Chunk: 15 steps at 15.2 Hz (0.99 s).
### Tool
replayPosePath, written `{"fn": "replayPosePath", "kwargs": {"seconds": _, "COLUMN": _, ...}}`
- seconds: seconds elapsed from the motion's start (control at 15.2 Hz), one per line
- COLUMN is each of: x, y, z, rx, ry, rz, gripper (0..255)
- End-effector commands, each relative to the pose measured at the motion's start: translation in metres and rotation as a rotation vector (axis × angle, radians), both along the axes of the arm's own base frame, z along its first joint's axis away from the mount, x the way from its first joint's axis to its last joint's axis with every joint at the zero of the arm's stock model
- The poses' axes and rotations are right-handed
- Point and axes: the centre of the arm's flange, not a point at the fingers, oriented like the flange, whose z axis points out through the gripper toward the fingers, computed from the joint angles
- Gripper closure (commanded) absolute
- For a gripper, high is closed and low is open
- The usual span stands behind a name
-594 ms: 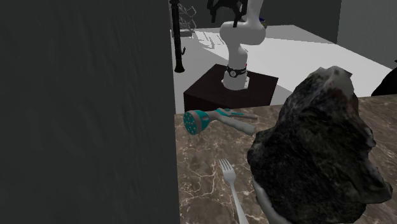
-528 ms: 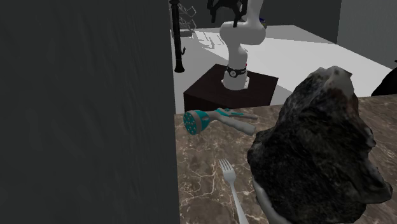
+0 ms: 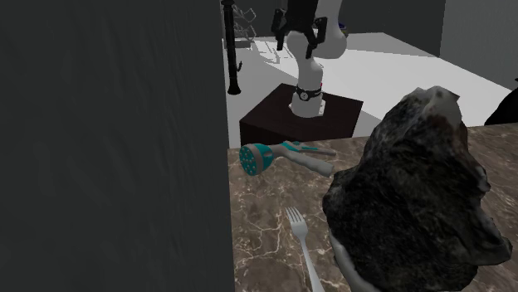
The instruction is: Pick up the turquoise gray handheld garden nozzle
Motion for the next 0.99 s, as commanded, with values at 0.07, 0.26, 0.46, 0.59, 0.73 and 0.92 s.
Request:
{"fn": "replayPosePath", "kwargs": {"seconds": 0.07, "x": 0.031, "y": 0.013, "z": -0.015, "rx": 0.007, "ry": -0.013, "rz": -0.045, "gripper": 0}}
{"fn": "replayPosePath", "kwargs": {"seconds": 0.26, "x": 0.064, "y": 0.026, "z": -0.030, "rx": 0.013, "ry": -0.024, "rz": -0.089, "gripper": 0}}
{"fn": "replayPosePath", "kwargs": {"seconds": 0.46, "x": 0.098, "y": 0.038, "z": -0.044, "rx": 0.019, "ry": -0.035, "rz": -0.133, "gripper": 0}}
{"fn": "replayPosePath", "kwargs": {"seconds": 0.59, "x": 0.120, "y": 0.045, "z": -0.053, "rx": 0.023, "ry": -0.042, "rz": -0.162, "gripper": 0}}
{"fn": "replayPosePath", "kwargs": {"seconds": 0.73, "x": 0.144, "y": 0.051, "z": -0.063, "rx": 0.027, "ry": -0.050, "rz": -0.192, "gripper": 0}}
{"fn": "replayPosePath", "kwargs": {"seconds": 0.92, "x": 0.179, "y": 0.059, "z": -0.076, "rx": 0.033, "ry": -0.061, "rz": -0.236, "gripper": 0}}
